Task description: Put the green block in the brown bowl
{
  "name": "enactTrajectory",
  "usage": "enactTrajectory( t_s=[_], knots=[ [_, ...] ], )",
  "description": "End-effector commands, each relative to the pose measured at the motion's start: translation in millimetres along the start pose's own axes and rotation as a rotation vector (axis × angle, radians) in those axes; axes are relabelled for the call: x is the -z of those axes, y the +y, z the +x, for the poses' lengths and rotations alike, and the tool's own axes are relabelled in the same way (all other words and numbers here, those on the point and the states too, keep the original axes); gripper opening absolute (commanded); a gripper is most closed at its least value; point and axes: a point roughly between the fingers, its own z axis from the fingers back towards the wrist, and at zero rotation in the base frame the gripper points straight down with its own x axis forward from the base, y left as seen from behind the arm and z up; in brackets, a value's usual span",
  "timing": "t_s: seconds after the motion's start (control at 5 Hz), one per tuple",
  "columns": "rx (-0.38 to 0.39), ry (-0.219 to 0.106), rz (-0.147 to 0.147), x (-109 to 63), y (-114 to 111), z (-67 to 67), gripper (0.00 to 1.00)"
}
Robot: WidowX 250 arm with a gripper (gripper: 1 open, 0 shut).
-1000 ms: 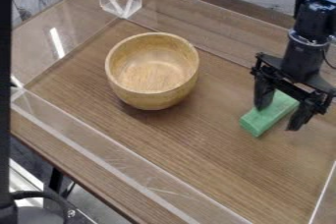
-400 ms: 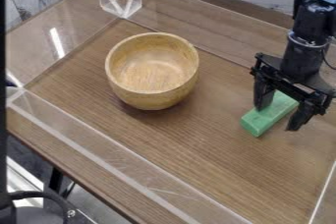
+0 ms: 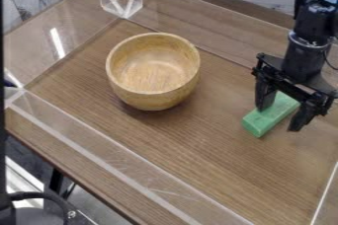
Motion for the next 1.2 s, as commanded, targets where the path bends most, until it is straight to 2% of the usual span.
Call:
enactTrajectory(
  t_s=[0.0,0.8,1.0],
  knots=[
    [0.0,-0.053,-0.007,-10.9,5.8,6.4,1.0],
    [-0.017,-0.042,-0.013,1.3,16.9,10.9,1.0],
    [-0.021,-0.039,-0.014,4.0,18.0,12.0,0.0]
  ],
)
